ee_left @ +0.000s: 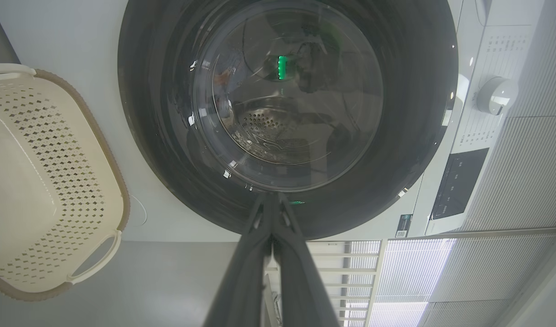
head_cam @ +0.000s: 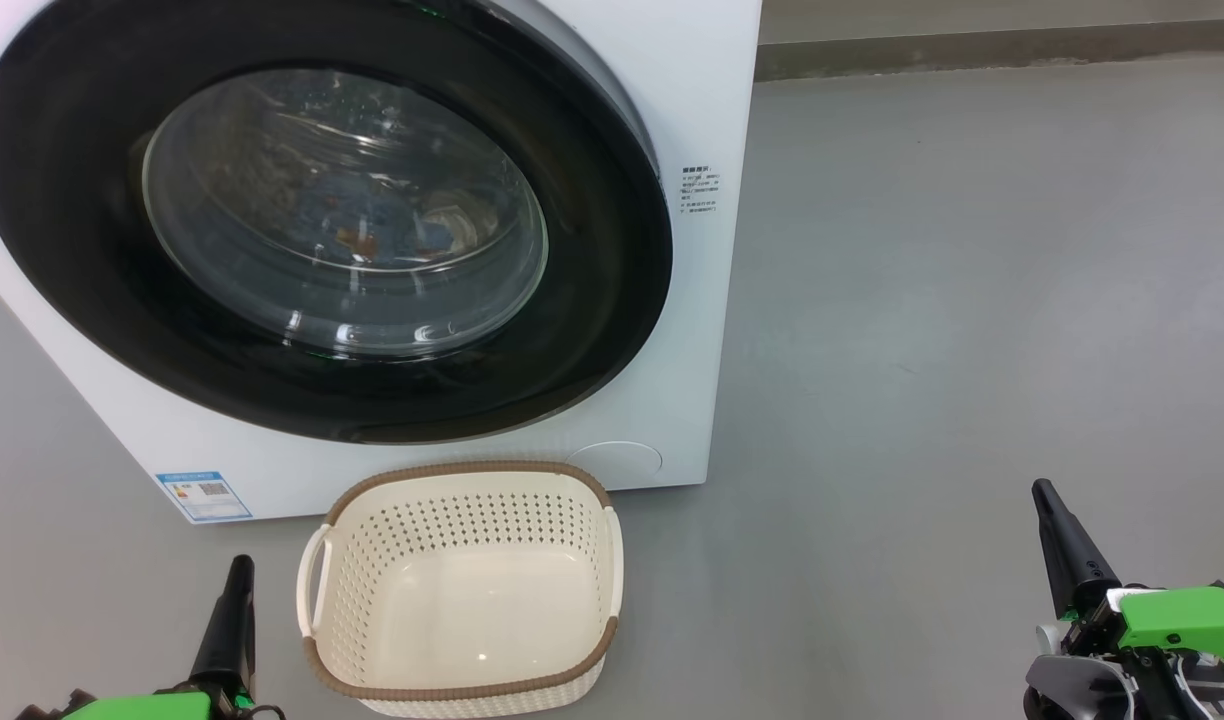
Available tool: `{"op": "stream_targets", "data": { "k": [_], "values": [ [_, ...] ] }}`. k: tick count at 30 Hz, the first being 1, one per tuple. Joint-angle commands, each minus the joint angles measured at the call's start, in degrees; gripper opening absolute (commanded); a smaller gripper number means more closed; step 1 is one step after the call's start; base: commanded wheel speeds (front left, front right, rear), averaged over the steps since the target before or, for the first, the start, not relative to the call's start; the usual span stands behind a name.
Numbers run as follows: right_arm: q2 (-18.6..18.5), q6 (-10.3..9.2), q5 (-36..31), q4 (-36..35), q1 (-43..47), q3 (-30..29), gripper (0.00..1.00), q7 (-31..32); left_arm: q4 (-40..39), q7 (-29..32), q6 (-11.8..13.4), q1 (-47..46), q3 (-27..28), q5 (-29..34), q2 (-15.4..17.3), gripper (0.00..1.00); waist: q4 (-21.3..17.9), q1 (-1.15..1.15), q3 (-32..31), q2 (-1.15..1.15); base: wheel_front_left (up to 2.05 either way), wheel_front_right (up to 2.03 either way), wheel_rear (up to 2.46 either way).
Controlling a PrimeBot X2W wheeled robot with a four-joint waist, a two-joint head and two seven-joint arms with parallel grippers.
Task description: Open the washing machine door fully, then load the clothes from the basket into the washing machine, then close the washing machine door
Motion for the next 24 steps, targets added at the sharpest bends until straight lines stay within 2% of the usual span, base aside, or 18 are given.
{"op": "stream_targets", "data": {
  "k": [1, 24],
  "values": [
    [-0.6, 0.10, 0.1, -1.8, -2.6, 1.2, 0.00, 0.2, -1.8, 0.4, -0.1, -2.5, 1.9, -0.4, 0.5, 0.00, 0.0, 0.00, 0.0, 0.00, 0.00, 0.00, 0.00],
    [-0.6, 0.10, 0.2, -1.8, -2.6, 1.2, 0.00, 0.2, -1.8, 0.4, -0.1, -2.5, 1.9, -0.4, 0.5, 0.00, 0.0, 0.00, 0.0, 0.00, 0.00, 0.00, 0.00]
  ]
}}
